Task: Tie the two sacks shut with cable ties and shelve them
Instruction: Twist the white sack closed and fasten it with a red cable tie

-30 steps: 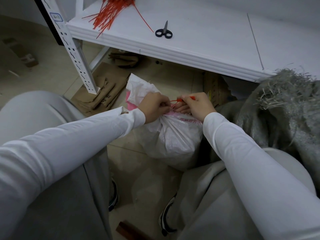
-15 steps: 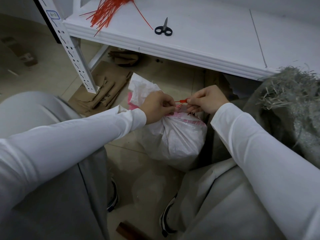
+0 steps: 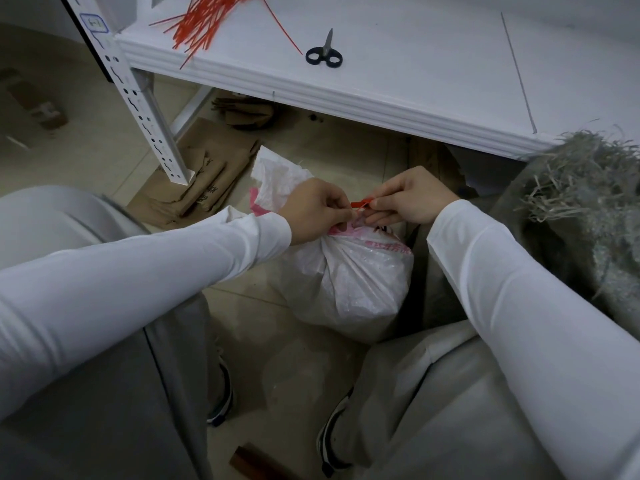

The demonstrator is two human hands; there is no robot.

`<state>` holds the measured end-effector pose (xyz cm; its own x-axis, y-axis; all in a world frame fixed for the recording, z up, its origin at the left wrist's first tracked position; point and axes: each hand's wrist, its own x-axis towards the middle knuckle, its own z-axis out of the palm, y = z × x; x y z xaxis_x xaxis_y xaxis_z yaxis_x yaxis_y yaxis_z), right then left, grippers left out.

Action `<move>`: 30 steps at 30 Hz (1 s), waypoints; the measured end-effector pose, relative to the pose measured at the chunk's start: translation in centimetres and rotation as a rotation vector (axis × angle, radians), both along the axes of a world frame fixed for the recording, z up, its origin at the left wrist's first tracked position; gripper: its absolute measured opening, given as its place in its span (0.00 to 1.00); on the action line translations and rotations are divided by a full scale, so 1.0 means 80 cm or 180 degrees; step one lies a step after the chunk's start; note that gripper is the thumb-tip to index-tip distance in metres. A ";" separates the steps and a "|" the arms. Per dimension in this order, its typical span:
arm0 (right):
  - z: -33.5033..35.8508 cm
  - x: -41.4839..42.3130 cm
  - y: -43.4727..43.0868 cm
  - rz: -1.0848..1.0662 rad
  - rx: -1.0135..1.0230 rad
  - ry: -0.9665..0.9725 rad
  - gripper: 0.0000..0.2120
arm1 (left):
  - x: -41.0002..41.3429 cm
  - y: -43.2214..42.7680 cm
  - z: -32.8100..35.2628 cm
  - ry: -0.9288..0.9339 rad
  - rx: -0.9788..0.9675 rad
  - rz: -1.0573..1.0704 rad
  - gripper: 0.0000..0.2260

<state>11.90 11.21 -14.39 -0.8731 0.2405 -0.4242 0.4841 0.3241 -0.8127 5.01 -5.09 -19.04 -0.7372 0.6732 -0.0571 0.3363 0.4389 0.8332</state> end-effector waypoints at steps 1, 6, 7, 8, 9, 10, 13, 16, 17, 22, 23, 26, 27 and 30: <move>0.001 0.000 0.000 0.0026 0.0002 -0.0006 0.08 | 0.000 0.000 0.001 -0.0037 -0.0009 0.0001 0.06; 0.004 -0.004 0.001 0.0102 0.0057 -0.0037 0.08 | 0.000 0.003 0.008 -0.0115 -0.0140 0.0060 0.11; 0.004 -0.005 0.001 0.0102 0.0048 -0.0040 0.08 | 0.000 0.004 0.009 -0.0117 -0.0174 0.0070 0.11; 0.004 -0.006 0.001 0.0101 0.0054 -0.0037 0.08 | 0.000 0.005 0.010 -0.0122 -0.0210 0.0083 0.12; 0.003 -0.006 0.001 0.0109 0.0086 -0.0035 0.08 | 0.000 0.005 0.011 -0.0122 -0.0247 0.0095 0.12; 0.003 -0.007 0.001 0.0120 0.0130 -0.0036 0.08 | 0.000 0.006 0.012 -0.0120 -0.0283 0.0109 0.12; 0.002 -0.007 0.001 0.0131 0.0174 -0.0037 0.08 | 0.000 0.006 0.015 -0.0179 -0.0324 0.0144 0.11; 0.002 -0.007 0.001 0.0142 0.0207 -0.0048 0.08 | 0.001 0.006 0.017 -0.0214 -0.0363 0.0128 0.10; 0.002 -0.007 0.000 0.0155 0.0237 -0.0045 0.08 | 0.001 0.006 0.018 -0.0210 -0.0378 0.0129 0.10; 0.001 -0.007 -0.005 0.0110 0.0140 0.0049 0.08 | 0.002 0.005 0.019 -0.0176 -0.0386 0.0163 0.11; 0.001 -0.007 -0.007 0.0099 0.0131 0.0060 0.08 | 0.002 0.005 0.019 -0.0163 -0.0376 0.0171 0.11; 0.000 -0.007 -0.009 0.0075 0.0131 0.0077 0.07 | 0.004 0.004 0.016 -0.0081 -0.0363 0.0186 0.12; -0.001 -0.006 -0.009 0.0080 0.0163 0.0072 0.07 | 0.004 0.004 0.015 -0.0042 -0.0365 0.0193 0.12; -0.005 -0.005 -0.008 0.0123 0.0195 0.0041 0.07 | 0.004 0.003 0.013 0.0028 -0.0336 0.0235 0.12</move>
<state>11.48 10.54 -14.80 -0.8875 0.2317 -0.3984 0.4600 0.3916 -0.7969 5.32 -4.83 -18.03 -0.7854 0.6076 -0.1182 0.3068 0.5479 0.7782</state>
